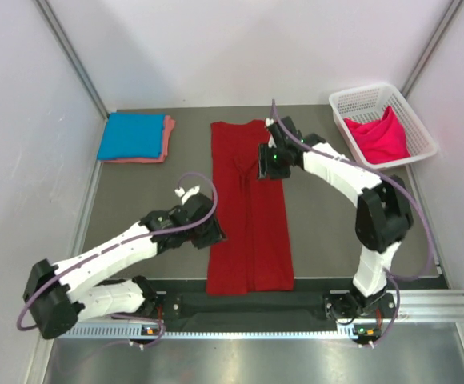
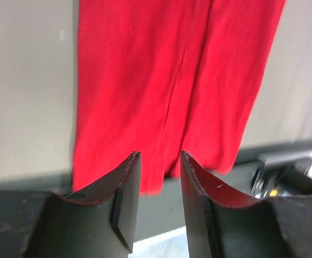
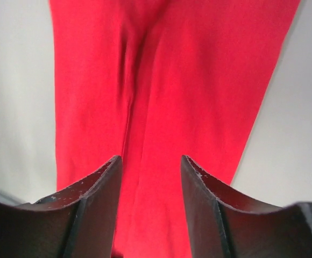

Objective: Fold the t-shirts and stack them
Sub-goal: Fold the tshirt

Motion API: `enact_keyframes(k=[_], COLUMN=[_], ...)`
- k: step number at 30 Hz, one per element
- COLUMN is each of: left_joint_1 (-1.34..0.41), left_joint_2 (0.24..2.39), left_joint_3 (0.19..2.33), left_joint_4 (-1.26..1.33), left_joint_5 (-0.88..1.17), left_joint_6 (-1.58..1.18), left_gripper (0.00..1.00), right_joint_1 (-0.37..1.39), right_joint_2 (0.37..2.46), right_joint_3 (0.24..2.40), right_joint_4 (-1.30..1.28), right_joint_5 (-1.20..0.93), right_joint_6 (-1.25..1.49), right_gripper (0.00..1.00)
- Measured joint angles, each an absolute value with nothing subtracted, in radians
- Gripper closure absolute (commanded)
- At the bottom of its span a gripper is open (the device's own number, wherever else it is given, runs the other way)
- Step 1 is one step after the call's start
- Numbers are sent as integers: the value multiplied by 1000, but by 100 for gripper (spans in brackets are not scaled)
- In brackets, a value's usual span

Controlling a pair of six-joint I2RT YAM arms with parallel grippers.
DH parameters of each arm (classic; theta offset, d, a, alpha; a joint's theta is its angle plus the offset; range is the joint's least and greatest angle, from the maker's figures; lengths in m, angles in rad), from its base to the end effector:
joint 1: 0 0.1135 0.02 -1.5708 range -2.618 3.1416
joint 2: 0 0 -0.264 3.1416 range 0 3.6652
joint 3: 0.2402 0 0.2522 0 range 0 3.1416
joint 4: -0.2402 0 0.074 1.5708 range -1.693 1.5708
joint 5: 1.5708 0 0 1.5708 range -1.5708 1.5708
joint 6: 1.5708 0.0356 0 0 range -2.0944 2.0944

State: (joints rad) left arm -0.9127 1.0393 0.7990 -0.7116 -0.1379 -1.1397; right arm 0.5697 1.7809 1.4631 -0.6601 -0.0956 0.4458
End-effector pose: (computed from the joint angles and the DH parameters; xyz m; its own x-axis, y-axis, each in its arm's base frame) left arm 0.1273 -0.1567 0.2521 -0.8758 -0.3384 -0.3441 -0.1455 0.8650 -0.4803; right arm 0.3246 0.2120 0.2614 -0.8810 -0.0546 -0.4700 -0.2238 0.9232 0.3124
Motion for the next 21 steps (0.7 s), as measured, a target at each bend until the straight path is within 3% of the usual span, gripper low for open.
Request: enact_keyframes(k=[9,21], left_joint_1=[-628,-495], left_joint_2=[1330,1377], left_joint_3=[888,924], left_joint_4=[-573,-545], left_joint_5=[33,128], left_joint_6=[-952,-857], left_gripper=[63,65], right_joint_1=[519,564], right_joint_2=[2128,2363], right_joint_3=[1918,2107], right_joint_4=[-629,-540], right_joint_5=[-156,-188], right_joint_6=[392,341], right_gripper=[38,47])
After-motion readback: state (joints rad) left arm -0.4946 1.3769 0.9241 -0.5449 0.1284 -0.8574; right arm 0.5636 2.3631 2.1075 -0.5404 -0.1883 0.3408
